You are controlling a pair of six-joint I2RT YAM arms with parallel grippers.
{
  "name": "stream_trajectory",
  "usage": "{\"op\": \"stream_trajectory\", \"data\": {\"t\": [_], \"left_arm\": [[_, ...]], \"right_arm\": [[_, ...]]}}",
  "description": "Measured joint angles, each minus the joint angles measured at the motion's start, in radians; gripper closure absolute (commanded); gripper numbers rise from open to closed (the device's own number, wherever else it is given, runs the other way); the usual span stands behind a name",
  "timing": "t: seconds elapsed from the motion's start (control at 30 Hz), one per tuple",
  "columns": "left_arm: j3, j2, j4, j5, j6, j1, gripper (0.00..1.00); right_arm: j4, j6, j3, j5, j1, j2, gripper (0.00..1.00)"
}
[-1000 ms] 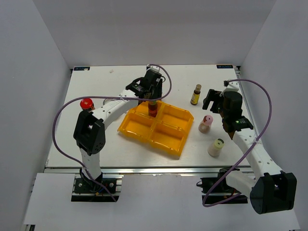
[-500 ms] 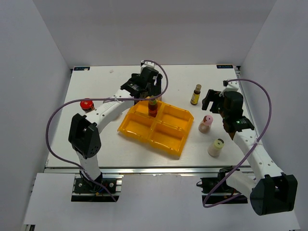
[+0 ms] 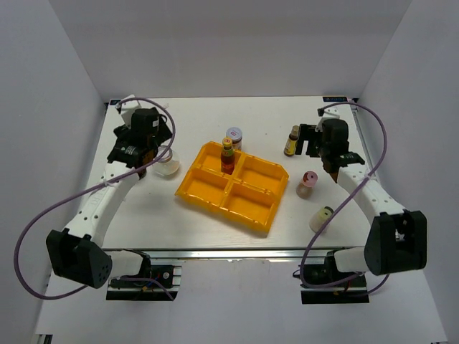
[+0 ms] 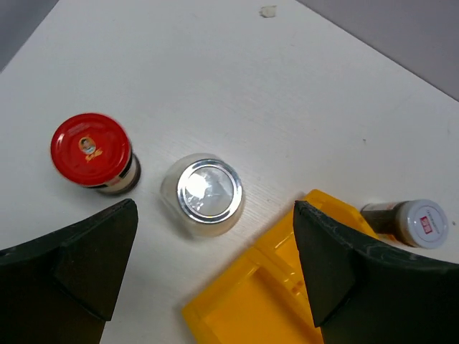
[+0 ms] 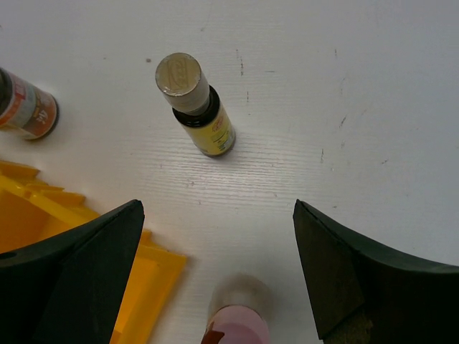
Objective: Organize the condiment bottles
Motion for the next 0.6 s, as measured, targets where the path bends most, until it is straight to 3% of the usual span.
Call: {"op": "stream_trajectory", "data": {"t": [0.2,0.6], "left_arm": [[-0.112,-0.045,-0.005,0.017,-0.046,0.045,0.02],[-0.131,-0.042,0.010,0.043,-0.060,0.065,0.02]], "right_arm": [[0.013,-0.051,0.076,0.015,0.017,0.161,0.11],[0.073,-0.129,0.283,0.024,0.048,0.385,0.17]]}}
